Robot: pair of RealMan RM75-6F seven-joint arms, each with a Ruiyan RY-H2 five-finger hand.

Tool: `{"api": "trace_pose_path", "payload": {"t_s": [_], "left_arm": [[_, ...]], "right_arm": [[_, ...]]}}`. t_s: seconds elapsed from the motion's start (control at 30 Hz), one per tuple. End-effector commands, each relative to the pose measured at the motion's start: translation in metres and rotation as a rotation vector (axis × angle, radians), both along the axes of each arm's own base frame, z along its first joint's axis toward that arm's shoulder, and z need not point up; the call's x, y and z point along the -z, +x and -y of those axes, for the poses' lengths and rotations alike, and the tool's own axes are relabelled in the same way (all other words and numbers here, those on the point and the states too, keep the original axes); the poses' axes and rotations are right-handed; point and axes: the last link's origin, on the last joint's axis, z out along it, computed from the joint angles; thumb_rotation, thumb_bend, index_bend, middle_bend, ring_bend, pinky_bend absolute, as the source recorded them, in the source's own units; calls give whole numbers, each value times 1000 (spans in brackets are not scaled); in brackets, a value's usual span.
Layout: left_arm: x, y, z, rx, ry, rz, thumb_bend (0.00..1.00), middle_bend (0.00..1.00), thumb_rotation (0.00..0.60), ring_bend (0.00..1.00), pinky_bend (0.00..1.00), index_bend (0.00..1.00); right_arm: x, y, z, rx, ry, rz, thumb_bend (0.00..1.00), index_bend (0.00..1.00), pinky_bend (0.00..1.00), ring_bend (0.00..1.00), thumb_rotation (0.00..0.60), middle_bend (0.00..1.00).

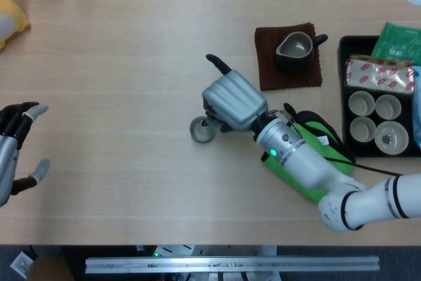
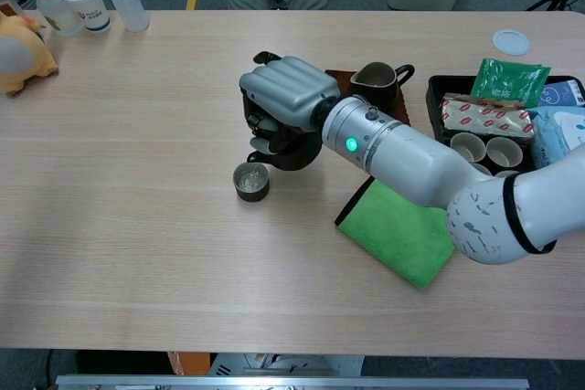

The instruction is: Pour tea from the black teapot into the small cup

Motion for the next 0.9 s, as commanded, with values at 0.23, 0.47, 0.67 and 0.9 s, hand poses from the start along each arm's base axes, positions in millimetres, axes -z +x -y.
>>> {"api": "trace_pose_path", "payload": {"t_s": [0.23,0.47,0.67,0.9], "left_arm": [[3,2,-3,4,-11,-4,265,186,600,161,200,154],[5,1,-6,4,-15,-11,265,186,600,161,200,154],[9,-5,-10,-15,-24,-14,265,186,600,161,200,154],[12,-6,-14,-14,-28,-12,265,186,600,161,200,154]], "right_arm": [[-13,-11,-4,110,24,166,322,1000,0,854,600,909],[-46,-22,-10,156,60,266,322,1000,0,854,600,909],[-74,-41,-26,168,77,298,322,1000,0,852,600,909],[-94,-70,-50,160,82,277,322,1000,0,852,600,909]]}}
